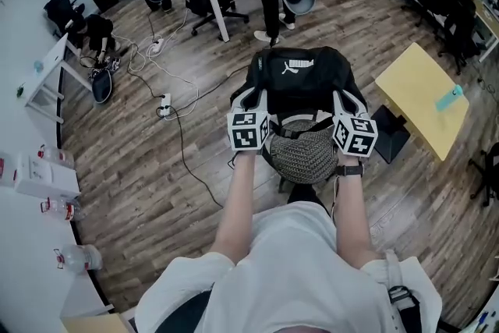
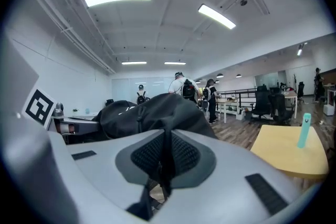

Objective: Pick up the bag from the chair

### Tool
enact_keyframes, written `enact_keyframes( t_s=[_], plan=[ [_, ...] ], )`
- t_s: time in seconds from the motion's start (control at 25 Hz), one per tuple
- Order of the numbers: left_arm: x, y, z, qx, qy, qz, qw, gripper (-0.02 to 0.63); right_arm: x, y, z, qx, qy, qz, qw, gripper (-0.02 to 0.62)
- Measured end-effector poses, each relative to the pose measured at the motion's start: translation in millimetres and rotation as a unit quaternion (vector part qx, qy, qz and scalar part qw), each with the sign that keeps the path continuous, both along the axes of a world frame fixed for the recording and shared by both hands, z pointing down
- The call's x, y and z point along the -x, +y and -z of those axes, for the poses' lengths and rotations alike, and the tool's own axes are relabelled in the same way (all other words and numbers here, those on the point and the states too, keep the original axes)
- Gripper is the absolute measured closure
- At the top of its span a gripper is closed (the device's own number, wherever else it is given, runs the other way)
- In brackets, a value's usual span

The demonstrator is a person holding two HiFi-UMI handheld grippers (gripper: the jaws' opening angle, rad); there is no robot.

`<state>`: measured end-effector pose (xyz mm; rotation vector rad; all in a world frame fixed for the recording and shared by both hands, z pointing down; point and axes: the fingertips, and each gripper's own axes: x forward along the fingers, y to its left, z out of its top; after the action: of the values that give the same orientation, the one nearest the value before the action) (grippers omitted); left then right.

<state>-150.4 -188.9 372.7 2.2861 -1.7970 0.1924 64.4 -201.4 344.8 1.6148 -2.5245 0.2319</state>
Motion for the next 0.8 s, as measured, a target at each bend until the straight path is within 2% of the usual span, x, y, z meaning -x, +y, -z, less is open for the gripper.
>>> enact_keyframes(
  t_s=[0.52,0.8],
  plan=[
    [1.7,17.2,95.9,-0.111,-0.013,-0.001,0.9938,0.548,-0.6,25.4,97.7,-0.122,-0.022,-0.016,0.992,0.555],
    [-1.5,19.4,113.0,-0.133,-0.016,-0.002,0.991,0.548,-2.8,31.9,118.6,-0.149,-0.007,-0.029,0.988,0.555]
  ],
)
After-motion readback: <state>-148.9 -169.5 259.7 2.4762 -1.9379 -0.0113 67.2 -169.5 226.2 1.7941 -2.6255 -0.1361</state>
